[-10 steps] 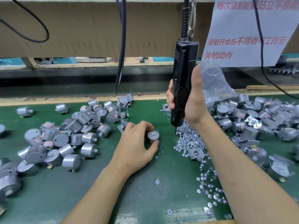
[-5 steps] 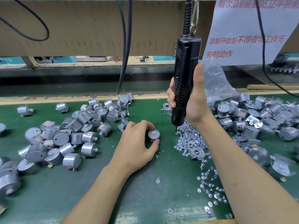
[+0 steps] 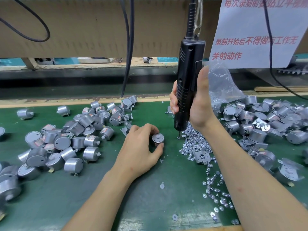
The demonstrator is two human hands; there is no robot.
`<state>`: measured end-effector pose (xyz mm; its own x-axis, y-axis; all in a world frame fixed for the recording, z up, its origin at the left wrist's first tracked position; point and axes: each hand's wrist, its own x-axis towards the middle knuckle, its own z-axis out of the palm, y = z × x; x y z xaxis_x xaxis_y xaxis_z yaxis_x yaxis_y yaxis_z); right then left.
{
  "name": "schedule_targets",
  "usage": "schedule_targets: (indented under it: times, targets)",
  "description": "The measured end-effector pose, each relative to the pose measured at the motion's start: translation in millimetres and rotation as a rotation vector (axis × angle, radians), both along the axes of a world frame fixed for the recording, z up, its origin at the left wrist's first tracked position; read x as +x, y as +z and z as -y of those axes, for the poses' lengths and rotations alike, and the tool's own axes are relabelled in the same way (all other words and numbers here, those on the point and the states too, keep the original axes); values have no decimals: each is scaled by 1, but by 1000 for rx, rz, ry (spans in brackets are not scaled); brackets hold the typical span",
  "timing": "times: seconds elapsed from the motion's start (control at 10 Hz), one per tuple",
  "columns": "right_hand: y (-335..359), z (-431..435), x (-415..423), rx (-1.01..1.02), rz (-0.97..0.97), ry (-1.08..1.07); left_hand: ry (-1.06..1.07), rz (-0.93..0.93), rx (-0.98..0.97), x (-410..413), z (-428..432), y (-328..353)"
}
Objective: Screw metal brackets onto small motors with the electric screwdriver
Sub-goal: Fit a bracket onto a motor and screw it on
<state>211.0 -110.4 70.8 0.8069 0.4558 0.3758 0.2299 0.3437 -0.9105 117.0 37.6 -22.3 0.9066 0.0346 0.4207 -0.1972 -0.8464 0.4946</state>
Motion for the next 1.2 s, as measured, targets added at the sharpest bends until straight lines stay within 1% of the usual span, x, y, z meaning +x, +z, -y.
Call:
schedule_targets:
  times: [0.8, 1.2]
  targets:
    - [-5, -3, 1, 37, 3, -40, 9, -13, 3, 1, 1, 1]
    - [-2, -6, 0, -13, 16, -140, 20, -18, -36, -1, 0, 2]
